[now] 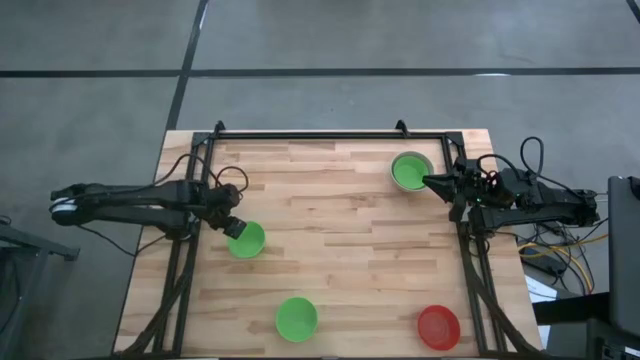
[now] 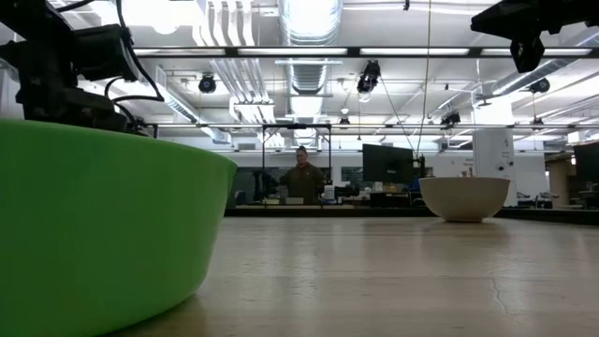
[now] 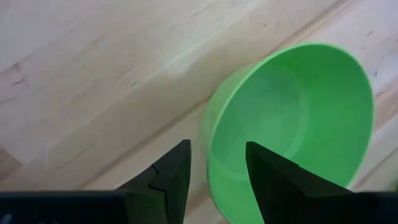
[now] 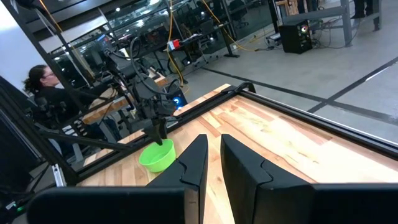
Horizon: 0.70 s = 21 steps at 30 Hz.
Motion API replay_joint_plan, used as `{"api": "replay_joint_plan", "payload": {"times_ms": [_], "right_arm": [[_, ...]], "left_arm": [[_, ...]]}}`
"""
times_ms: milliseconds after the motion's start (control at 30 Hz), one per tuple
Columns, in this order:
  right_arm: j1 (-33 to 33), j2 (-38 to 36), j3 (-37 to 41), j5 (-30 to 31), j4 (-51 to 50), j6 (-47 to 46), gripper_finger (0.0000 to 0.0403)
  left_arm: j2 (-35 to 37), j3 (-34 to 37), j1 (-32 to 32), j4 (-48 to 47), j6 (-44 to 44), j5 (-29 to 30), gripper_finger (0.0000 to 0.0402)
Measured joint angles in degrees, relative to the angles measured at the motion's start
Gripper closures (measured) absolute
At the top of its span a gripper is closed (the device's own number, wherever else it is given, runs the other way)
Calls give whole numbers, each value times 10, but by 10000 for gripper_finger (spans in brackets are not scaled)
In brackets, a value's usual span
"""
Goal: Nest bowls inside each other
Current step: Stack the top green bowl on top of the green bowl
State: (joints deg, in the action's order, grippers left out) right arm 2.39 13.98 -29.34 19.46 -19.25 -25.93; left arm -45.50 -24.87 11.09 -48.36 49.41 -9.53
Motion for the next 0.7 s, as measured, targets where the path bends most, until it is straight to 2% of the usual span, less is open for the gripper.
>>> {"api": "replay_joint_plan", "payload": {"times_ms": [233, 700], "right_arm": [[0, 0, 0, 0, 0, 0, 360], [0, 0, 0, 0, 0, 0, 360]], "left_arm": [[-1, 0, 0, 2, 0, -16, 253], [-2, 18, 0, 13, 5, -29, 340]]}}
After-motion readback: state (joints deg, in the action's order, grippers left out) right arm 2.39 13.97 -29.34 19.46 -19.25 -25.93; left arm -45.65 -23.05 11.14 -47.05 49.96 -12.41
